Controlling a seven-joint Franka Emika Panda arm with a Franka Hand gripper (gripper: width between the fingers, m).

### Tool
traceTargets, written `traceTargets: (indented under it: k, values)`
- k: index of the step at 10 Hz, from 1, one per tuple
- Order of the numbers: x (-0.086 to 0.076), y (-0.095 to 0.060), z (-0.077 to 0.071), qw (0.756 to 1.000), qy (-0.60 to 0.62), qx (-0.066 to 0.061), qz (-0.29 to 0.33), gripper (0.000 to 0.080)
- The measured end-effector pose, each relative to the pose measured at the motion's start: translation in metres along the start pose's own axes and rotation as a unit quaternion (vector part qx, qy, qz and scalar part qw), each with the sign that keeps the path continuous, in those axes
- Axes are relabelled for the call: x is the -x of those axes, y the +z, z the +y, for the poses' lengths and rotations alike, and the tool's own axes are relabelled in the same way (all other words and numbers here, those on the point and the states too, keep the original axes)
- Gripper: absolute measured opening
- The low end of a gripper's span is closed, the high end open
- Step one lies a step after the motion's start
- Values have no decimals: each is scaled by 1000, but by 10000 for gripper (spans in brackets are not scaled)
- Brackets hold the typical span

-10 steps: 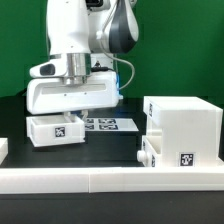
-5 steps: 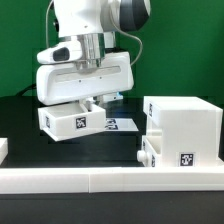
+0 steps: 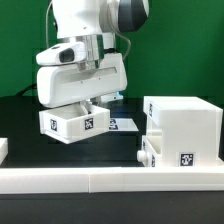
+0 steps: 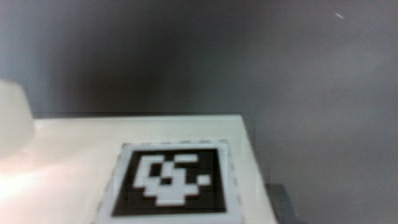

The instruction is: Assemble drawer

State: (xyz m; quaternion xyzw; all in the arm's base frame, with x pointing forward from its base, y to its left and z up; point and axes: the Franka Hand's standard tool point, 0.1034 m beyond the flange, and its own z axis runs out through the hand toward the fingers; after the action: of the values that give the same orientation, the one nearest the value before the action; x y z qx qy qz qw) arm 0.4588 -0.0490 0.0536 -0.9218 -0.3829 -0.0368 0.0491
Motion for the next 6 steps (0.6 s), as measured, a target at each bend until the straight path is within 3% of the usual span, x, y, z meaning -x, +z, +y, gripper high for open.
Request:
traceTargets:
  k: [2,6]
  values:
    - [-7,-5,11,993,-118,12,-5,42]
    - [-2,-2,10,973,-231,9,-11,42]
